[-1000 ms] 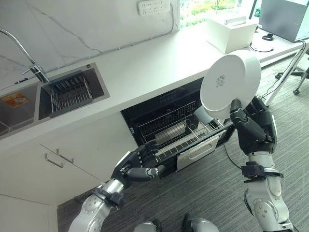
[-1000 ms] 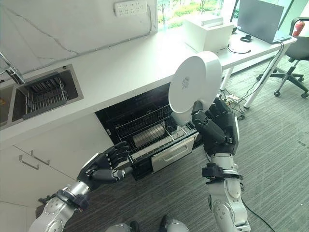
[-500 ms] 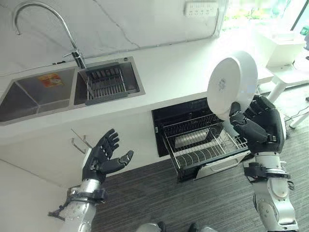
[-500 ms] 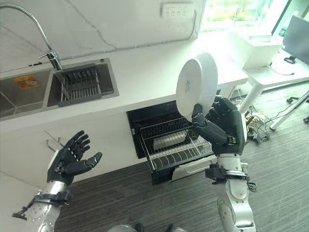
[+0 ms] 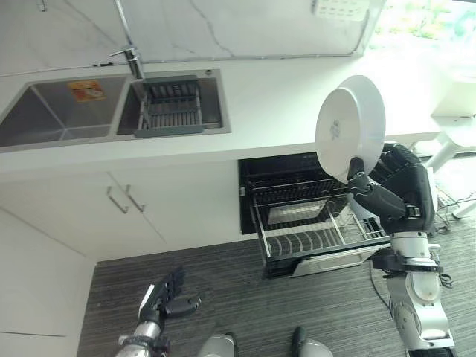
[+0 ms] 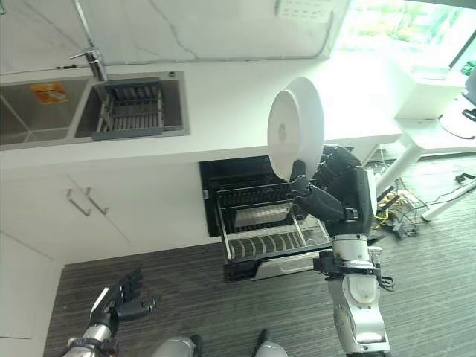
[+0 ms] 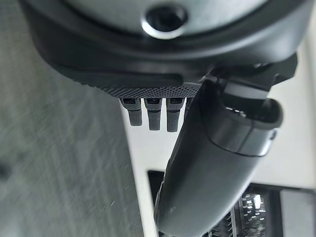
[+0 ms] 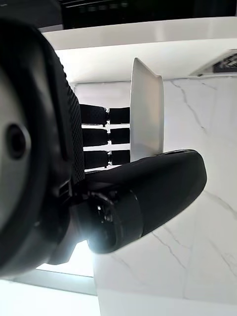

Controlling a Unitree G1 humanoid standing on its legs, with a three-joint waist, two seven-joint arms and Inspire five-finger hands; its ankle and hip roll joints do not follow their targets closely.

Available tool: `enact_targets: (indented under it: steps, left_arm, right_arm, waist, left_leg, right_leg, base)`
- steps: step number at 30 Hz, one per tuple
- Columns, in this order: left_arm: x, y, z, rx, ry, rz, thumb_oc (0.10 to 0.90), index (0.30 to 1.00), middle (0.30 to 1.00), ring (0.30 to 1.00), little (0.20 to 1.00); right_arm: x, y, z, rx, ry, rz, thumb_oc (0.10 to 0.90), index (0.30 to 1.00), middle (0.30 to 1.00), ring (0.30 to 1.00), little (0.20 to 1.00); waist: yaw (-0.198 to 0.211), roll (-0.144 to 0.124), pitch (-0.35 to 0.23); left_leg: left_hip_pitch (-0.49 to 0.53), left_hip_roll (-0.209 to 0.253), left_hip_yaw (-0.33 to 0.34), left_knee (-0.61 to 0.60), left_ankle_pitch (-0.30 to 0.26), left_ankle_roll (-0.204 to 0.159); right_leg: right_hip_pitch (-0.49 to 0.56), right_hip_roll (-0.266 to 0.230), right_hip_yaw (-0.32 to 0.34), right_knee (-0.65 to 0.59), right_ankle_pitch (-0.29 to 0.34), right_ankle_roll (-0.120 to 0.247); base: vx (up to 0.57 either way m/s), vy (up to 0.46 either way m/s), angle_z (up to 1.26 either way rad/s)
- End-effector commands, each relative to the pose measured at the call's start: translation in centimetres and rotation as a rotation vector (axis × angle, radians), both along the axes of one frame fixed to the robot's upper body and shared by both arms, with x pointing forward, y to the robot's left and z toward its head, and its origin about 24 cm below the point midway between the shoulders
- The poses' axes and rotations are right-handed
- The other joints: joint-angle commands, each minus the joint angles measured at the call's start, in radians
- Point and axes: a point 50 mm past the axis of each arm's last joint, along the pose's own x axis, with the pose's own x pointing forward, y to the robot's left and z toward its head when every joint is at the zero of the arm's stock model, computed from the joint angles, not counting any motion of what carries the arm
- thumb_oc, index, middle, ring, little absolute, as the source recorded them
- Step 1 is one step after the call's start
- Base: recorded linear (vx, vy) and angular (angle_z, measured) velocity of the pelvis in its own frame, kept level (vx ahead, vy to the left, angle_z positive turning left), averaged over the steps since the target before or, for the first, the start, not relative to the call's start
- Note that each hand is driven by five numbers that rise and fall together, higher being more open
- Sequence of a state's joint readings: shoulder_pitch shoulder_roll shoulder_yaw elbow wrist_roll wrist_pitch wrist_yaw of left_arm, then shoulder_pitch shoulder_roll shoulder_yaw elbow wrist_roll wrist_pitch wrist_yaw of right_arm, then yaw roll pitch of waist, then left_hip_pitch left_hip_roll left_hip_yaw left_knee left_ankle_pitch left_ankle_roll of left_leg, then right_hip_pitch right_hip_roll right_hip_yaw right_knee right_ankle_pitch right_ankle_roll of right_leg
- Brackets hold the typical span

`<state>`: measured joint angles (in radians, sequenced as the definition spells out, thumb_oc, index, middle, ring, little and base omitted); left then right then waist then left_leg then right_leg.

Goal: Place the dishes in the dishwasher.

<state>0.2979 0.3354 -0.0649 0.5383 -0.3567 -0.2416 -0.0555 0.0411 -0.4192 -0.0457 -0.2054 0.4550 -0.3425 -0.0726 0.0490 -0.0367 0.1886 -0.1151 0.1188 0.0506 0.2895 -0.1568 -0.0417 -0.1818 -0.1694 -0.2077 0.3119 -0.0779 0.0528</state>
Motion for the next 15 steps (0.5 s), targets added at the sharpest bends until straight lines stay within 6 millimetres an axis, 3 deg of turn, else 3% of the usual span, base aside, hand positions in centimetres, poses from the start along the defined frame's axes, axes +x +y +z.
enact_targets:
  steps: [1, 3, 4, 7, 10, 15]
  left_arm:
    - [3.3, 0.8, 2.6, -0.037, -0.209, 0.024, 0.800, 0.900, 0.900, 0.900, 0.900]
    - [2.9, 0.6, 1.6, -0.080, -0.172, 0.045, 0.800, 0.900, 0.900, 0.900, 0.900]
    - [2.8, 0.5, 1.3, -0.086, -0.164, 0.051, 0.800, 0.900, 0.900, 0.900, 0.900]
    - [1.7, 0.4, 0.0, -0.109, -0.111, 0.101, 0.800, 0.900, 0.900, 0.900, 0.900]
    - [0.3, 0.8, -1.0, -0.107, -0.056, 0.133, 0.800, 0.900, 0.900, 0.900, 0.900]
    - [-0.1, 1.5, -1.4, -0.078, -0.025, 0.145, 0.800, 0.900, 0.900, 0.900, 0.900]
  right_arm:
    - [-0.8, -0.8, 6.0, -0.017, -0.306, 0.006, 0.400, 0.300, 0.300, 0.300, 0.300]
    - [-1.2, -1.2, 6.2, -0.076, -0.303, -0.023, 0.400, 0.300, 0.300, 0.300, 0.300]
    - [-1.2, -1.3, 6.2, -0.098, -0.304, -0.030, 0.400, 0.300, 0.300, 0.300, 0.300]
    - [-0.9, -1.1, 6.6, -0.245, -0.304, -0.047, 0.400, 0.300, 0.300, 0.300, 0.300]
    - [-0.7, -1.0, 6.3, -0.375, -0.271, -0.052, 0.400, 0.300, 0.300, 0.300, 0.300]
    - [-0.5, -0.8, 5.3, -0.537, -0.219, -0.064, 0.400, 0.300, 0.300, 0.300, 0.300]
  waist:
    - [-0.015, 0.000, -0.068]
    - [-0.038, 0.006, -0.071]
    - [-0.043, 0.008, -0.073]
    - [-0.039, 0.013, -0.077]
    - [-0.037, 0.012, -0.087]
    - [-0.033, 0.004, -0.086]
  left_leg:
    - [0.017, 0.104, 0.113, 0.010, -0.037, -0.058]
    - [0.011, 0.145, 0.199, 0.010, -0.015, -0.071]
    - [0.008, 0.150, 0.203, 0.010, -0.011, -0.075]
    - [0.002, 0.108, 0.154, 0.010, -0.028, -0.072]
    - [0.002, 0.099, 0.147, 0.010, -0.035, -0.072]
    - [0.003, 0.086, 0.136, 0.010, -0.045, -0.070]
  right_leg:
    - [0.051, -0.030, 0.008, -0.012, -0.076, 0.087]
    - [0.055, -0.039, -0.032, -0.012, -0.078, 0.085]
    - [0.055, -0.040, -0.040, -0.012, -0.078, 0.084]
    - [0.052, -0.035, -0.033, -0.012, -0.080, 0.083]
    - [0.051, -0.044, -0.035, -0.012, -0.079, 0.091]
    - [0.052, -0.063, -0.044, -0.012, -0.068, 0.106]
  base:
    - [-0.02, -0.124, 0.38]
    - [-0.06, -0.106, 0.28]
    - [-0.04, -0.062, 0.59]
    - [-0.03, 0.015, 0.43]
    - [-0.01, 0.052, 0.01]
    - [-0.01, 0.041, 0.05]
